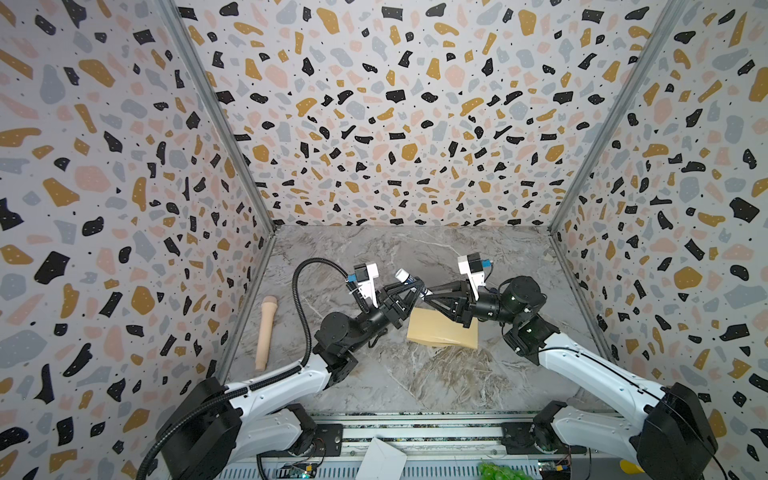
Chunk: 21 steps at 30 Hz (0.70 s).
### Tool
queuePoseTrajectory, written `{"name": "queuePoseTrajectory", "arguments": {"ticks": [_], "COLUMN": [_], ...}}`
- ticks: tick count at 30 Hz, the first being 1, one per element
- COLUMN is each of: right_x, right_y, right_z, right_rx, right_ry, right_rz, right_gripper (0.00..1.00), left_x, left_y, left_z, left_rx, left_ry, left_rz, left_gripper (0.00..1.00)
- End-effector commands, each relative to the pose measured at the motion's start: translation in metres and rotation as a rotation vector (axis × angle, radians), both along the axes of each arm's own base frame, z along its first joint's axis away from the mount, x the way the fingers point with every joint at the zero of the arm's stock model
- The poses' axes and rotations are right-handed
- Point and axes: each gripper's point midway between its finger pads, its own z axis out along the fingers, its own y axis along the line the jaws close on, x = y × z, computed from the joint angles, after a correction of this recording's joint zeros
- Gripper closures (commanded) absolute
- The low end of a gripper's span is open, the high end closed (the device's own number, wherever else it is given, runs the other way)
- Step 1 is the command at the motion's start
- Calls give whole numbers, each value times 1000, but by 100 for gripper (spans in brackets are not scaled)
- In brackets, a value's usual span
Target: Place the letter into the envelope and seal it
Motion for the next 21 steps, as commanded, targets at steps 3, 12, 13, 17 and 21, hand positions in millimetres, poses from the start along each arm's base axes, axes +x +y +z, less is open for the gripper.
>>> {"name": "queuePoseTrajectory", "arguments": {"ticks": [3,12,13,17,21], "right_x": [19,-5,-5,-2,-2], "right_y": [-37,-31,-30,-22,-18], "right_z": [28,19,20,19,22], "right_rx": [-37,-254,-264,-288,-262], "right_ry": [-348,-854,-874,-889,-895], "right_rz": [-442,-735,-751,-778,-795], "right_gripper": [44,26,27,33,41], "left_x": [4,10,10,9,9], "left_y": [7,7,7,7,7], "left_z": [25,30,31,32,32], "left_rx": [-73,-89,-91,-94,-95], "left_ry": [8,79,80,84,85], "left_rz": [22,19,19,16,12], "left_gripper": [100,100,100,100,100]}}
